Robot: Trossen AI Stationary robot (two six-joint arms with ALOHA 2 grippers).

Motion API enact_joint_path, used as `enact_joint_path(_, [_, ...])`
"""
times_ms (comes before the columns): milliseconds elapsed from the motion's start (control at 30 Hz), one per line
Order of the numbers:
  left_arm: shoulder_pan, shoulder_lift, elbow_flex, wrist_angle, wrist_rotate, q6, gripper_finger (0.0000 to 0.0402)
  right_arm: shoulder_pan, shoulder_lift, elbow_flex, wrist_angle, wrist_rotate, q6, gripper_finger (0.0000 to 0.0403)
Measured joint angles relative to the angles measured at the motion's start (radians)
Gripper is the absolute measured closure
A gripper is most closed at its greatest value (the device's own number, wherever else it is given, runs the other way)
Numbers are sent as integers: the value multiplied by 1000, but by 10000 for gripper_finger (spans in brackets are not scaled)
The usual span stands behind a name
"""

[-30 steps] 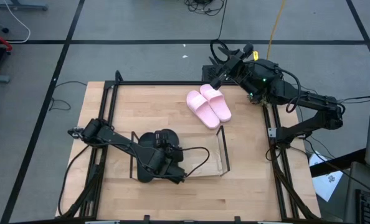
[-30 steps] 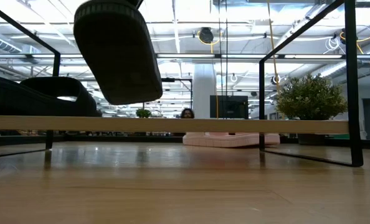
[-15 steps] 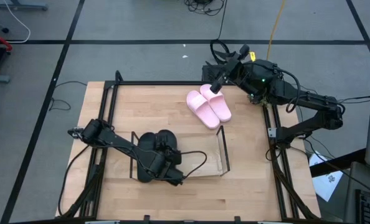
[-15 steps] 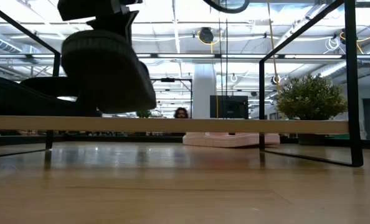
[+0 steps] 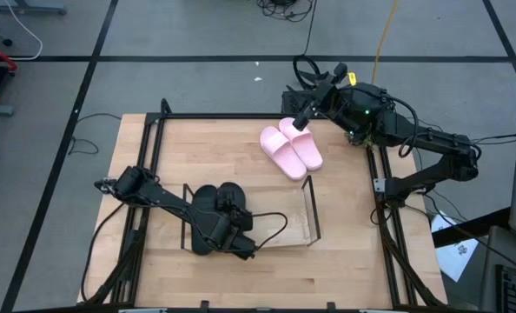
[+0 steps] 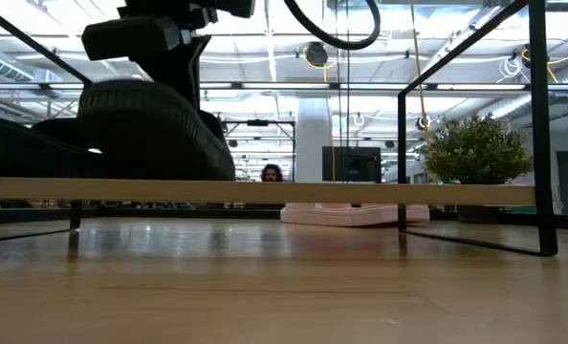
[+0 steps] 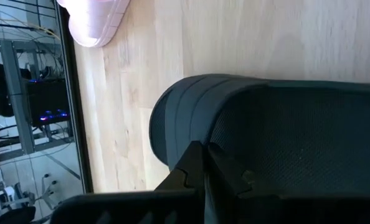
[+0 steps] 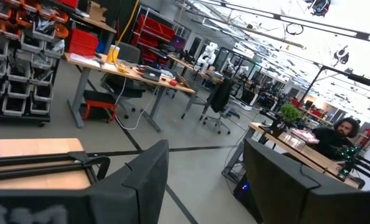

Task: Pick and place slides into the shelf
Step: Put the black slides on the shelf

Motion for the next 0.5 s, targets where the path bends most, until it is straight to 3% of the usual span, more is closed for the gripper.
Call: enact_joint_path(500, [-4,-2,-48,69,39,0,401,0,0,0,0,0,0,206])
